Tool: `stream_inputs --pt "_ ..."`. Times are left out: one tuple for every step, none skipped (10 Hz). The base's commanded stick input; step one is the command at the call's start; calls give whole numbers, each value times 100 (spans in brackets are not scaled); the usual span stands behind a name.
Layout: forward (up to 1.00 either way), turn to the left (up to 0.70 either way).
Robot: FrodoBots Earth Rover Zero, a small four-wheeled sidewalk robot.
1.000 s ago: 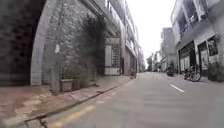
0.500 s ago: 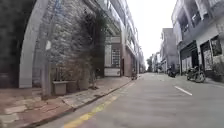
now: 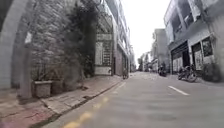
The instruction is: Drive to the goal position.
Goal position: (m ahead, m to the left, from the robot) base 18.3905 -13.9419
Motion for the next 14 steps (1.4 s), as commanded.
stream_inputs --pt "50 -2" --pt "50 0" --pt "50 0" --pt "50 0" --pt "50 0" --pt "50 0" --pt "50 0" --pt "50 0" --pt "50 0" --pt "50 0" --pt "50 0" --pt "50 0" --pt "50 0" --pt "50 0"
